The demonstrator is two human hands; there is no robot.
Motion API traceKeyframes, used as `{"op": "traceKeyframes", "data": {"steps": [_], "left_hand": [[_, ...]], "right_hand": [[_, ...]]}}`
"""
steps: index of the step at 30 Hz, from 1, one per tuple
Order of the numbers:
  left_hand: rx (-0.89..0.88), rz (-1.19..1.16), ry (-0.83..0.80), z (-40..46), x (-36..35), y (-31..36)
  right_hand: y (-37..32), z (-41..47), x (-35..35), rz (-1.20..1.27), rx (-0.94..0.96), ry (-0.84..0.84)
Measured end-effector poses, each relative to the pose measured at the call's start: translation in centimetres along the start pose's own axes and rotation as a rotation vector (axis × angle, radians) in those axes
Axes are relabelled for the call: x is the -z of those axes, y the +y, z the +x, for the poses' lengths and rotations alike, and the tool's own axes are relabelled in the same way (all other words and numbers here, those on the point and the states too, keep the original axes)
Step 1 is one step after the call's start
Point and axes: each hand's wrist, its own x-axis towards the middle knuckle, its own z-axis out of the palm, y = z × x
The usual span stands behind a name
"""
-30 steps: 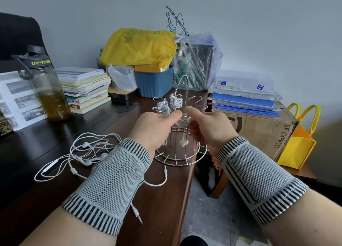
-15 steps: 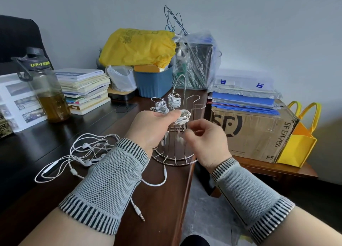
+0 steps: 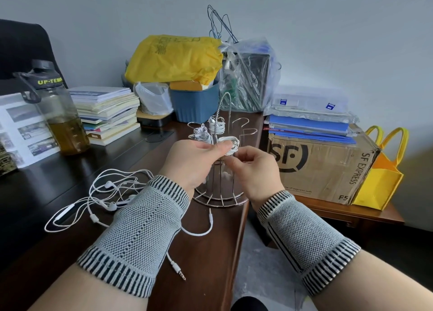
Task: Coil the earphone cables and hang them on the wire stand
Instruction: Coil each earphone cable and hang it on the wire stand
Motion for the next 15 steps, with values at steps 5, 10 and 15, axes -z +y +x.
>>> {"op": "traceKeyframes", "data": {"steps": [5, 10, 15], "left_hand": [[0.010, -0.002, 0.011, -0.11, -0.16, -0.03], [0.004, 0.007, 0.038, -0.07, -0.27, -0.11], [-0.047, 0.076, 0.018, -0.07, -0.10, -0.26]], "right_hand": [[-0.11, 0.19, -0.37, 0.056, -0.115, -0.038], [-0.44, -0.41, -0.44, 0.240, -0.222, -0.092], [0.05, 0.09, -0.14, 0.073, -0.169, -0.128]]}}
